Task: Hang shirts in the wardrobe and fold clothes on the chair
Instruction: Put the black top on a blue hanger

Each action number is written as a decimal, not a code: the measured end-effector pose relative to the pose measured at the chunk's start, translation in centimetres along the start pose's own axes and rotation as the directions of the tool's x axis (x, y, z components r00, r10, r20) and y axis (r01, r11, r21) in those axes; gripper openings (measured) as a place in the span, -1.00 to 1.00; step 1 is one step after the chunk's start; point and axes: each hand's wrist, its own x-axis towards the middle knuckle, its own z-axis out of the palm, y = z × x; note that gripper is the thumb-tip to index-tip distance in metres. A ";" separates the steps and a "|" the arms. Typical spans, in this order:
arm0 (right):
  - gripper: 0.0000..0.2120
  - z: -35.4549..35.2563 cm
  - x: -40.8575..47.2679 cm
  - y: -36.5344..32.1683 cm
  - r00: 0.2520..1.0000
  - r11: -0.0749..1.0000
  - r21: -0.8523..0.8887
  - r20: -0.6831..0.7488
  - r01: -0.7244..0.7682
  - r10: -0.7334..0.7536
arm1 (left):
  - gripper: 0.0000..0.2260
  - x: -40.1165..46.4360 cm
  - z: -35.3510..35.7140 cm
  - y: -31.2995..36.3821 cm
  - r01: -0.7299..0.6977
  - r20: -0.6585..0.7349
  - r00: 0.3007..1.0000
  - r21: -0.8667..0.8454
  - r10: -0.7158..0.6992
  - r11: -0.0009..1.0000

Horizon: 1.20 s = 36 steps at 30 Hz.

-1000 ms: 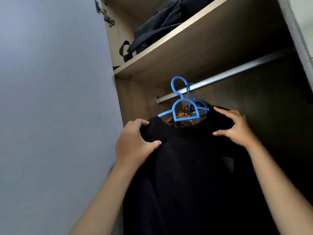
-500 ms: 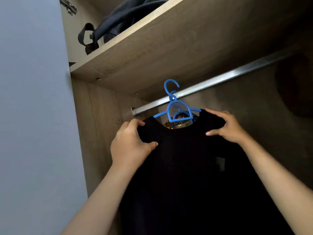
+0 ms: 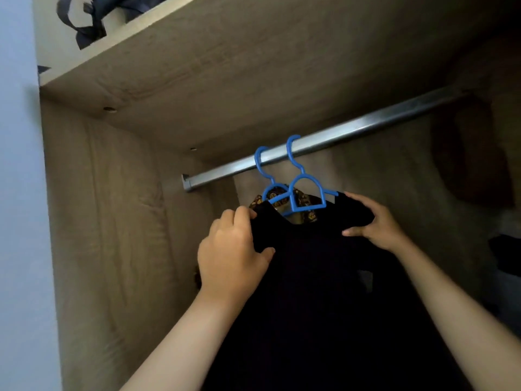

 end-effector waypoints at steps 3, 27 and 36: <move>-0.13 -0.2 0.0 -0.7 1.000 1.000 -0.002 0.029 0.004 -0.004 | -0.47 -0.2 0.1 -0.1 0.010 0.014 1.000 -0.030 -0.010 0.999; -0.11 12.7 1.6 -8.3 0.983 0.989 0.133 0.163 0.067 -0.088 | -0.64 -1.6 -3.4 -1.9 0.149 0.130 0.981 -0.016 -0.146 0.989; -0.19 14.0 1.0 -8.0 0.991 0.986 0.142 0.090 0.082 -0.095 | -0.48 -2.7 -4.6 -2.1 0.166 0.239 0.956 0.028 -0.168 0.986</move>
